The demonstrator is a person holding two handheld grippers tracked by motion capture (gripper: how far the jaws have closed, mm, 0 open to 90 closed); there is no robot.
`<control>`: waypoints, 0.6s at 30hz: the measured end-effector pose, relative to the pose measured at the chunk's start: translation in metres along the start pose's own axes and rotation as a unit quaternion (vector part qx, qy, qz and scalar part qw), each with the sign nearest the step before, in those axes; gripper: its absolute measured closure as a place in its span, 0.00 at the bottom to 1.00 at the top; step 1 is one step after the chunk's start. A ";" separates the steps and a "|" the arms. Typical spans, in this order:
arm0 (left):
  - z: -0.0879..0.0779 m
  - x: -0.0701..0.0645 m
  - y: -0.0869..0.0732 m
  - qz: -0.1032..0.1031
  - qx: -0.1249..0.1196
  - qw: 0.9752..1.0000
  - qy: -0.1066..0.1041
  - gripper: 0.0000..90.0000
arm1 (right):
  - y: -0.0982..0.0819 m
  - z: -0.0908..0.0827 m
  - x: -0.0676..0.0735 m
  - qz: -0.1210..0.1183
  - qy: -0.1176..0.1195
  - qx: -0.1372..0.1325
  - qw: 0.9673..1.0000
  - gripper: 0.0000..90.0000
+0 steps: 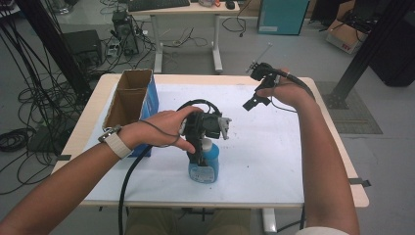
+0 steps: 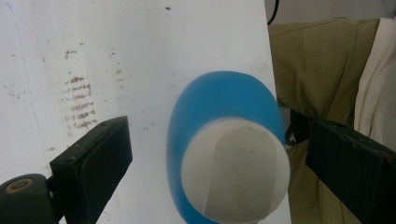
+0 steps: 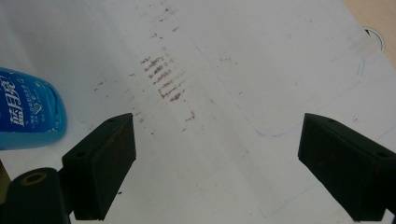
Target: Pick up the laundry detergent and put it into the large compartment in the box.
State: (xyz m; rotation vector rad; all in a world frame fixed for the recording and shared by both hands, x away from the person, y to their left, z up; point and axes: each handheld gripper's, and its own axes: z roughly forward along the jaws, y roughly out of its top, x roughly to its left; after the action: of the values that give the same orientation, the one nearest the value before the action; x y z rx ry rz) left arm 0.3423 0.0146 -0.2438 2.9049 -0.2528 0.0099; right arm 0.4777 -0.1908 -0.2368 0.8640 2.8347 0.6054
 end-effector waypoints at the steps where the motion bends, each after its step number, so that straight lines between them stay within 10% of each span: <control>1: 0.000 0.000 0.000 0.000 0.000 1.000 0.000 0.08 | 0.000 0.000 0.000 0.000 0.000 0.000 1.000 0.13; 18: 0.001 0.001 0.001 -0.001 0.002 1.000 -0.005 0.09 | 0.000 0.001 -0.001 0.001 0.001 0.001 1.000 0.13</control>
State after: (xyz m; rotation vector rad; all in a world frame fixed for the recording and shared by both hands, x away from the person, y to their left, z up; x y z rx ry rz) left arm 0.3432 0.0134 -0.2449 2.9097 -0.2521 -0.0037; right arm 0.4791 -0.1911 -0.2376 0.8663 2.8362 0.6047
